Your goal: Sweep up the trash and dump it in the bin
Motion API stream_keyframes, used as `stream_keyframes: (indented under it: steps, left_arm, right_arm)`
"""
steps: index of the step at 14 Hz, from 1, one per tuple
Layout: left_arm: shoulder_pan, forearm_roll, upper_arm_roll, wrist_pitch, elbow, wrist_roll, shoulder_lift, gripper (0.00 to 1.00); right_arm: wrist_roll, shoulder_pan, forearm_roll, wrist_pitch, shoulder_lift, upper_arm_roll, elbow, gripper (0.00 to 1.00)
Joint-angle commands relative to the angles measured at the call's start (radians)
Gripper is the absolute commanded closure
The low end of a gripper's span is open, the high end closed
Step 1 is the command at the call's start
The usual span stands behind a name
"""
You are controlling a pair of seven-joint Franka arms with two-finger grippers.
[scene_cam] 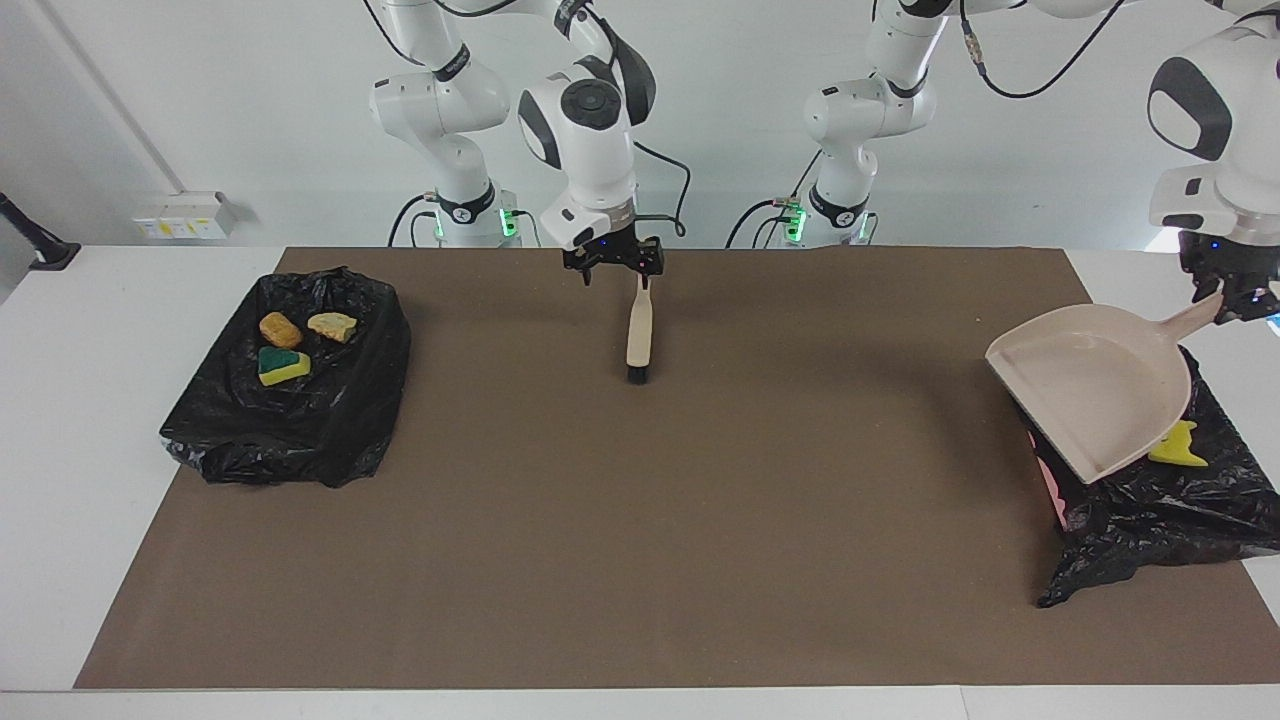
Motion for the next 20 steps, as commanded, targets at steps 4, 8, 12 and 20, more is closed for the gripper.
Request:
stream_keyframes:
  steps: [4, 8, 12, 20]
  left_arm:
    - [-0.124, -0.207, 0.006, 0.107, -0.181, -0.449, -0.028, 1.0]
    - [-0.245, -0.275, 0.001, 0.18, -0.22, -0.763, -0.005, 1.0]
    - [-0.425, -0.349, 0.001, 0.311, -0.255, -1.109, 0.036, 1.0]
    - [-0.712, -0.459, 0.001, 0.547, -0.261, -1.762, 0.165, 1.0]
  right_arm:
    - [-0.137, -0.178, -0.087, -0.031, -0.003, 0.007, 0.143, 0.0]
    - [-0.14, -0.216, -0.138, -0.141, -0.003, 0.004, 0.297, 0.0]
    - [-0.139, -0.256, -0.15, -0.302, -0.009, -0.009, 0.44, 0.0]
    - [-0.367, -0.264, -0.142, -0.526, -0.067, -0.326, 0.577, 0.0]
